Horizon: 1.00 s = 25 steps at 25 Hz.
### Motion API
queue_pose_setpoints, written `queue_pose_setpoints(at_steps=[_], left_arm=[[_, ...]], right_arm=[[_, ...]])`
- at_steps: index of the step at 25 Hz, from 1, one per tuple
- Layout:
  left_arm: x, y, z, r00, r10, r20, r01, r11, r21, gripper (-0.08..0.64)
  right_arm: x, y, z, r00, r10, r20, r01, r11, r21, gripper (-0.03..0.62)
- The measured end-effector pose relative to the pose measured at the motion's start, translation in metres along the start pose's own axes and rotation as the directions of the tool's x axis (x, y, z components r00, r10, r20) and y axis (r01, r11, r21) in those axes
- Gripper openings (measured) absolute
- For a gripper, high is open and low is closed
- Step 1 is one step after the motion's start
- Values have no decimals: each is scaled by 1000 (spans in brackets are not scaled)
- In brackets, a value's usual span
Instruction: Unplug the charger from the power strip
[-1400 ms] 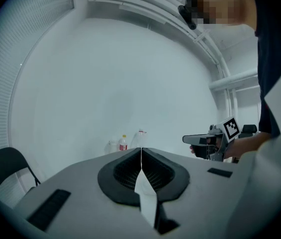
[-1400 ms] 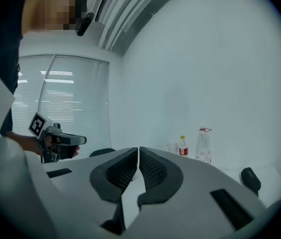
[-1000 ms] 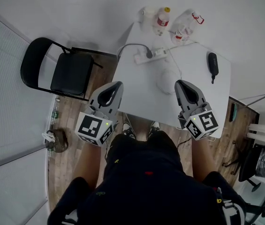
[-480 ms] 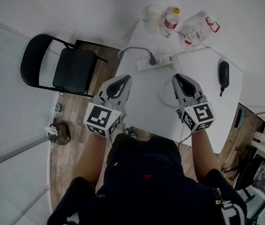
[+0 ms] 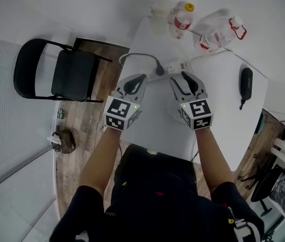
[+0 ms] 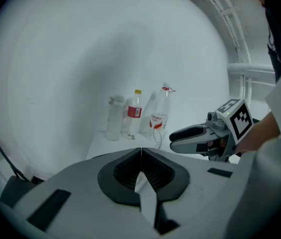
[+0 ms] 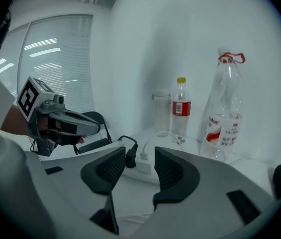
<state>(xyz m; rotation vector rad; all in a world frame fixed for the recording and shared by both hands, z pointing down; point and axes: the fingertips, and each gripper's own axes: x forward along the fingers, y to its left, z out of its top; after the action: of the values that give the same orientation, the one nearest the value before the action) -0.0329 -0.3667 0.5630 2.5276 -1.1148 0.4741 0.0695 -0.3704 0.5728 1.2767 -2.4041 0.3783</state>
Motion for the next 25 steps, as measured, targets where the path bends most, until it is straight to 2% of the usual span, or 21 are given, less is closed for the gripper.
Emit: queue_pose_setpoints(at_steps=[3,7,13,16,18,20,25], left_arm=[[25,9,-21,999,-1,-48,-1,999,-38,23],[42,17,-38,998,1,-70,-9,995,-102,23],[50,17,-47,997,-5,-80,-5,993,-118,23],[51,17,-46,997,-2,-74,-5,996,-93,23],[51,17,-46,998,1,-68,-7,996,-88,23],[51,17,-47,998,3,-64,-8,996,-91,23],[52,16,-49,994,-7,-111,3,999,-33,23]], right_arm=[[23,-6,-17,999,-18,-45,18,1000,6,203],[42,-7,-31,997,-30,-70,31,999,18,212],[53,-8,-38,996,-42,-77,45,998,37,210],[54,-10,-38,997,-48,-67,51,998,35,209],[54,-11,-37,996,-60,-63,63,997,34,178],[53,-12,-37,996,-67,-63,69,997,36,173],[39,-14,-17,996,-87,-3,87,995,38,170]])
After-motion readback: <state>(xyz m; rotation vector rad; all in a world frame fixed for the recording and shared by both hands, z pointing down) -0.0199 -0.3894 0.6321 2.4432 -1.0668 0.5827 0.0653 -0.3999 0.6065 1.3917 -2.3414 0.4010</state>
